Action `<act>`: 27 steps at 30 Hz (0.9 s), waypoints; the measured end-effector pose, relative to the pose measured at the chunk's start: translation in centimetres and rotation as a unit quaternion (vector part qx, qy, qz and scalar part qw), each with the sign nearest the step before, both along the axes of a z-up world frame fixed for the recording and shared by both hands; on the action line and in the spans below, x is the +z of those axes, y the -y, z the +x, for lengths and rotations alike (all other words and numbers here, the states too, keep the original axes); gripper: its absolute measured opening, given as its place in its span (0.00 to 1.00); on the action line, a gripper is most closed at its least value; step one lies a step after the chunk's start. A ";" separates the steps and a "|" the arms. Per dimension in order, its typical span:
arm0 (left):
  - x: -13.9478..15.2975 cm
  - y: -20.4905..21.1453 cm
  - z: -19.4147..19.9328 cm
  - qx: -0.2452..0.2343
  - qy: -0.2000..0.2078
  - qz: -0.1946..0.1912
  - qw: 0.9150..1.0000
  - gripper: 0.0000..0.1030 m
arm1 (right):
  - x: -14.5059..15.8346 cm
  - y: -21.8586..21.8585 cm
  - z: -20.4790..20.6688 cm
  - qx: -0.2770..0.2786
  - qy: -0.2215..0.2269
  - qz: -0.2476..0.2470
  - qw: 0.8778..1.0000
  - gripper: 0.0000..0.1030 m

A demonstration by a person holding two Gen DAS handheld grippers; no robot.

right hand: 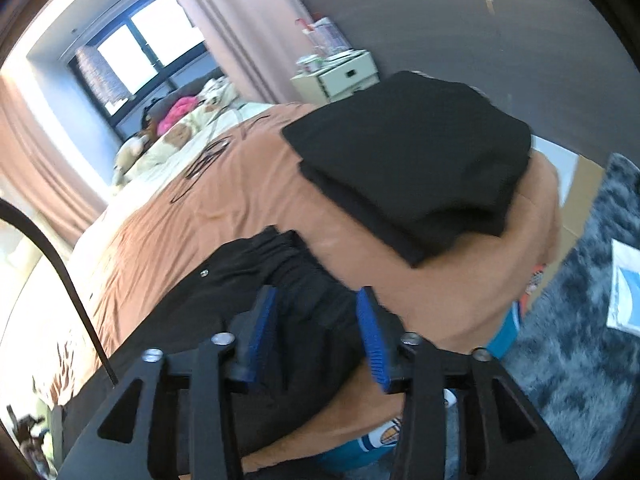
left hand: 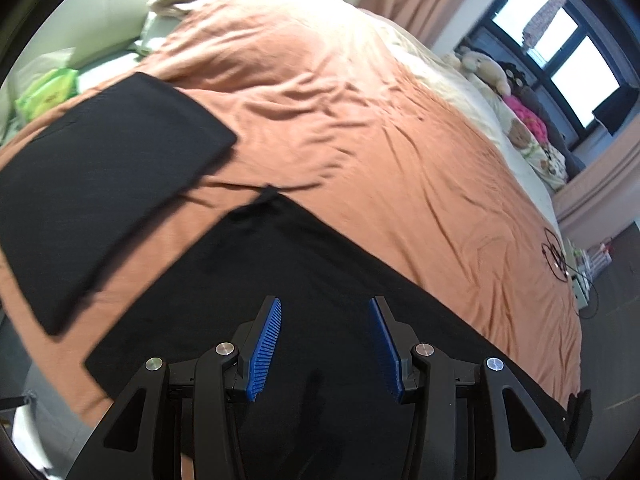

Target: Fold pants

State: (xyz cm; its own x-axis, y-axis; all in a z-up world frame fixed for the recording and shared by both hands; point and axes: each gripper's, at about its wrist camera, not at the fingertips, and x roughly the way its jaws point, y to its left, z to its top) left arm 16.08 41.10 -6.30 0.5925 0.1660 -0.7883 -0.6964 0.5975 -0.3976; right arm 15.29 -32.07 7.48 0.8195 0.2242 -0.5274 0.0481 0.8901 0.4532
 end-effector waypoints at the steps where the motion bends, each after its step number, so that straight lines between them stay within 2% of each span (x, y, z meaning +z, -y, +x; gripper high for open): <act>1: -0.1 0.3 0.8 -0.006 0.000 -0.003 1.000 0.47 | 0.1 0.2 0.7 0.002 0.001 -0.003 1.000 0.52; 5: -0.6 1.2 3.7 -0.024 0.000 -0.011 1.000 0.47 | -0.3 -1.7 3.5 0.027 -0.003 0.009 1.000 0.52; 8: -1.1 1.9 5.5 -0.035 -0.006 -0.014 0.999 0.47 | -0.1 -4.1 5.4 0.052 -0.007 -0.011 0.999 0.52; 10: -1.6 2.4 6.8 -0.043 -0.010 -0.018 0.999 0.47 | 0.0 -5.9 6.7 0.074 -0.009 -0.020 0.997 0.60; 13: -2.3 2.9 8.4 -0.051 -0.015 -0.026 0.998 0.47 | 0.2 -8.6 8.5 0.104 -0.008 -0.038 0.994 0.66; 20: -3.7 4.5 11.7 -0.070 -0.031 -0.038 0.996 0.47 | 0.2 -15.4 12.2 0.187 0.000 -0.087 0.978 0.66; 27: -4.7 5.3 14.3 -0.072 -0.050 -0.051 0.995 0.47 | 0.0 -20.2 15.6 0.252 0.004 -0.111 0.961 0.66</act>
